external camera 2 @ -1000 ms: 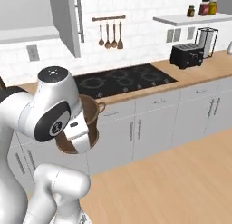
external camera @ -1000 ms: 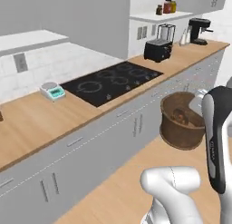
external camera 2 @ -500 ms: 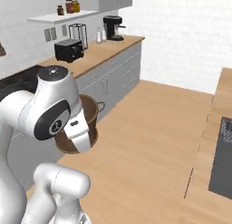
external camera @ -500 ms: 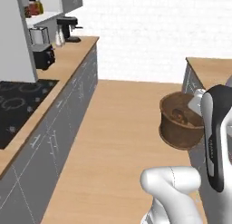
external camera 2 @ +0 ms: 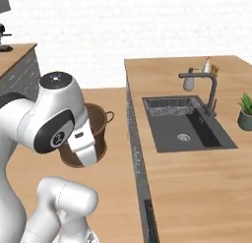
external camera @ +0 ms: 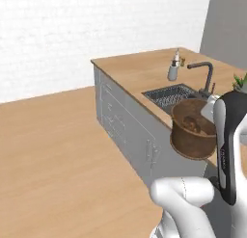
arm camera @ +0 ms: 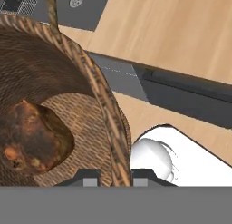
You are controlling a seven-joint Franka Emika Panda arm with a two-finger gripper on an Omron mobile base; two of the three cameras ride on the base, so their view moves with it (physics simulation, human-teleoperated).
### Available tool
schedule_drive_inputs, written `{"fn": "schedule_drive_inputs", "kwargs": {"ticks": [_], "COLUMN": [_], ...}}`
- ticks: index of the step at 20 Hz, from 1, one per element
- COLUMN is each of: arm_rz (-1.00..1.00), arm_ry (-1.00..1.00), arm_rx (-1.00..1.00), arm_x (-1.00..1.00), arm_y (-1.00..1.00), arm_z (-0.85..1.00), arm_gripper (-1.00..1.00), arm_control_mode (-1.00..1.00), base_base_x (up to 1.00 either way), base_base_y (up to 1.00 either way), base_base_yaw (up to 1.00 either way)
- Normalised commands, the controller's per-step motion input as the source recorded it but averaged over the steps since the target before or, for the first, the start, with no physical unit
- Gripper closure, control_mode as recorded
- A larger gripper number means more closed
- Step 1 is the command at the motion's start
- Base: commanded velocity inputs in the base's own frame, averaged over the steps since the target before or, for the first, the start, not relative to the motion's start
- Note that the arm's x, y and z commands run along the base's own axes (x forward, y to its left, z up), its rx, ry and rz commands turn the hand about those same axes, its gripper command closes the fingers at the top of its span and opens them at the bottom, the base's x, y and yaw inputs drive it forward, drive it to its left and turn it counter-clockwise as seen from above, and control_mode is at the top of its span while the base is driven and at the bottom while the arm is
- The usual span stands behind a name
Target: Open the cabinet, pick up the bread from the cabinet and place it in the basket. Then move the basket to the dining counter.
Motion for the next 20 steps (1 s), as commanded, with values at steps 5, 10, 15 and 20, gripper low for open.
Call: {"fn": "schedule_drive_inputs", "kwargs": {"ticks": [5,10,15,20], "arm_rz": [0.0,0.0,0.0,0.0], "arm_ry": [0.0,0.0,0.0,0.0], "arm_rx": [0.0,0.0,0.0,0.0], "arm_x": [0.0,0.0,0.0,0.0], "arm_y": [0.0,0.0,0.0,0.0], "arm_z": [0.0,0.0,0.0,0.0], "arm_gripper": [1.0,1.0,1.0,1.0], "arm_control_mode": [1.0,1.0,1.0,1.0], "base_base_x": [-0.02,-0.05,0.32,0.69], "base_base_y": [-0.17,0.15,0.27,0.23], "base_base_yaw": [-0.83,-0.95,-0.6,-0.38]}}
